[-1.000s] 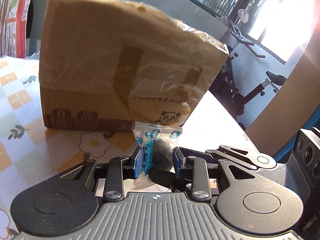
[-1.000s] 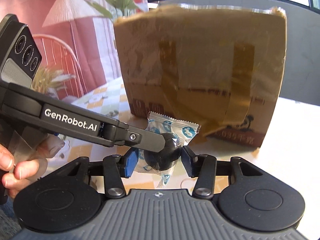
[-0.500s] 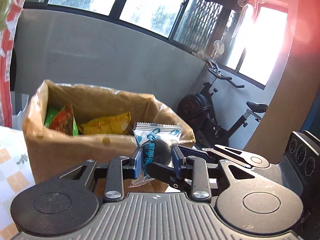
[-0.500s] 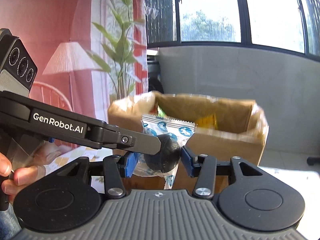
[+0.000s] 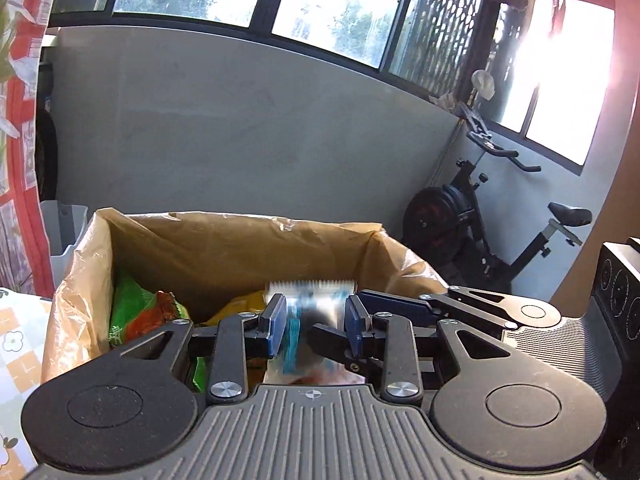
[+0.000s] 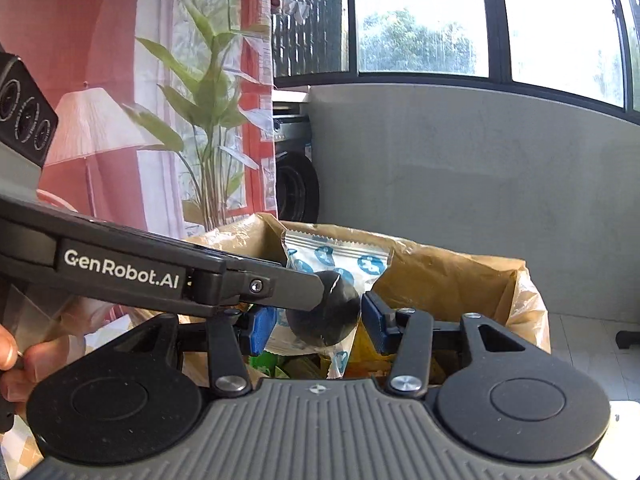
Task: Organize snacks
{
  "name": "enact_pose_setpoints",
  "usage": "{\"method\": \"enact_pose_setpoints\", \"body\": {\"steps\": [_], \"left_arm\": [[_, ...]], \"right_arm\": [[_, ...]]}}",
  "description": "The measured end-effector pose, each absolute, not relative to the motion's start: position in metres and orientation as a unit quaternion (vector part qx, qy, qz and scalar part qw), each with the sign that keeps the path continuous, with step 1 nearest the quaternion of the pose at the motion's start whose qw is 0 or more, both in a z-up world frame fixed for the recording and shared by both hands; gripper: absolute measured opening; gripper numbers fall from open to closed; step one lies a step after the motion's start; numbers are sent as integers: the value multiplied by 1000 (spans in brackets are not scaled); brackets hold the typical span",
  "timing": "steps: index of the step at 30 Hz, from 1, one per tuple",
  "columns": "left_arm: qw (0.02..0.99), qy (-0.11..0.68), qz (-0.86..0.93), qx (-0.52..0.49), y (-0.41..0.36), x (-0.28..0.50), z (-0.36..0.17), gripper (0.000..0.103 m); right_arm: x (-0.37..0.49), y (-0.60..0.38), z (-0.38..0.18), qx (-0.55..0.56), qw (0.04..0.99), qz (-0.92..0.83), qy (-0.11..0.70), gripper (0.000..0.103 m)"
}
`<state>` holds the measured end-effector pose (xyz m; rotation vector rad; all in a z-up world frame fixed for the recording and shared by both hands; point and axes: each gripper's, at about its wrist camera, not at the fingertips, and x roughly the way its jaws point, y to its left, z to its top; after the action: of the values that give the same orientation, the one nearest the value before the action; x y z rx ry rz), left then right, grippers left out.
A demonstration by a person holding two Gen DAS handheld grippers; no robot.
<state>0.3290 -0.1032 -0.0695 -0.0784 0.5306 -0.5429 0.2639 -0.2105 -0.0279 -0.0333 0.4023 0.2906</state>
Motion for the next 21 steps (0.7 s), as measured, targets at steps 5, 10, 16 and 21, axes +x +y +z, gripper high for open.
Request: {"method": "enact_pose_setpoints", "body": {"steps": [5, 10, 16, 21], "left_arm": [[941, 257, -220, -15, -100, 331, -65, 55], [951, 245, -189, -2, -90, 321, -51, 70], [965, 215, -152, 14, -84, 289, -20, 80], [977, 168, -120, 46, -85, 247, 8, 88]], "right_arm": [[267, -224, -33, -1, 969, 112, 221, 51], [256, -236, -24, 6, 972, 89, 219, 63], [226, -240, 1, 19, 976, 78, 203, 83], [191, -241, 25, 28, 979, 71, 189, 92]]}}
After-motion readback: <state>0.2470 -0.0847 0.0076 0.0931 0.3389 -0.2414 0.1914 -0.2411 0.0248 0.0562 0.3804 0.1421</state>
